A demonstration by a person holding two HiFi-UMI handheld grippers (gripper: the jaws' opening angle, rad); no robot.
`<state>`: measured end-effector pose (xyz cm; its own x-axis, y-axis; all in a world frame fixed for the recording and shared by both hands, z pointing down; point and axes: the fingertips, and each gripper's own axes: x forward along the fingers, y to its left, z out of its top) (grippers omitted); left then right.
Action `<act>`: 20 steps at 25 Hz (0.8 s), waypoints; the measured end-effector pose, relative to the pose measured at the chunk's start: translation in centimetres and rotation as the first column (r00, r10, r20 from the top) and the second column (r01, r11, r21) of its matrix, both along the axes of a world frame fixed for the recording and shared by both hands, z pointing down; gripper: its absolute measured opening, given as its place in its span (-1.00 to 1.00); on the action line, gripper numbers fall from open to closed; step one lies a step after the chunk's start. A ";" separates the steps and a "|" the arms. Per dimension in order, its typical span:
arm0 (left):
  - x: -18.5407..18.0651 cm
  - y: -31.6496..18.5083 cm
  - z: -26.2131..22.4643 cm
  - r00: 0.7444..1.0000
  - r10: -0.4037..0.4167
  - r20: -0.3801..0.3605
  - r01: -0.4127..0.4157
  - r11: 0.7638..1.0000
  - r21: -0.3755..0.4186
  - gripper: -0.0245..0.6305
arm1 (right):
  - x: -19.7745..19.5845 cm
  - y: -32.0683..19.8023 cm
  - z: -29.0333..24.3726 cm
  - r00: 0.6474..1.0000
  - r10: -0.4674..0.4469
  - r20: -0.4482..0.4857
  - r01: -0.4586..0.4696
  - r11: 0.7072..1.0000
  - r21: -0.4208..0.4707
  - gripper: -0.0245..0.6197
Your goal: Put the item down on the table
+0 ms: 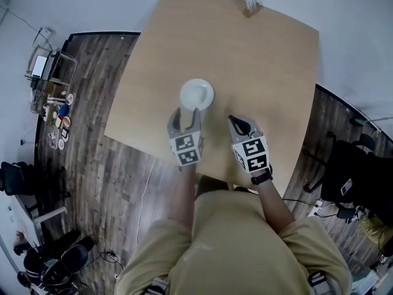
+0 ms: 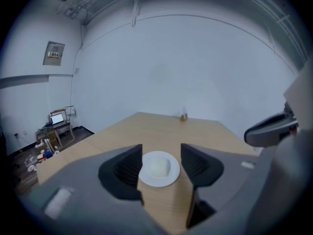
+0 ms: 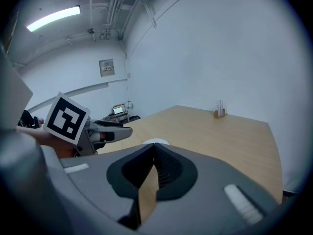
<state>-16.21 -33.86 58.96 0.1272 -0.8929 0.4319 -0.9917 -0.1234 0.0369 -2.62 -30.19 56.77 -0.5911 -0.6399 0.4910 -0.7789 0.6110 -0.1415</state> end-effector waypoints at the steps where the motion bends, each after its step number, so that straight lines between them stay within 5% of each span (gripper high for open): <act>1: 0.3 1.0 -0.6 1.000 -0.006 -0.004 0.006 1.000 0.010 -0.20 | 0.3 0.6 -0.7 1.000 0.000 0.003 0.000 1.000 0.018 -0.90; 14: 3.0 14.1 -7.4 0.999 -0.029 0.020 0.027 0.994 0.102 -0.47 | 4.1 8.0 -8.6 0.995 0.045 0.093 -0.063 0.979 0.196 -0.90; 20: 5.0 19.7 -9.3 0.999 -0.043 0.019 0.039 0.985 0.170 -0.76 | 5.3 13.2 -10.3 0.993 0.019 0.116 -0.049 0.962 0.268 -0.90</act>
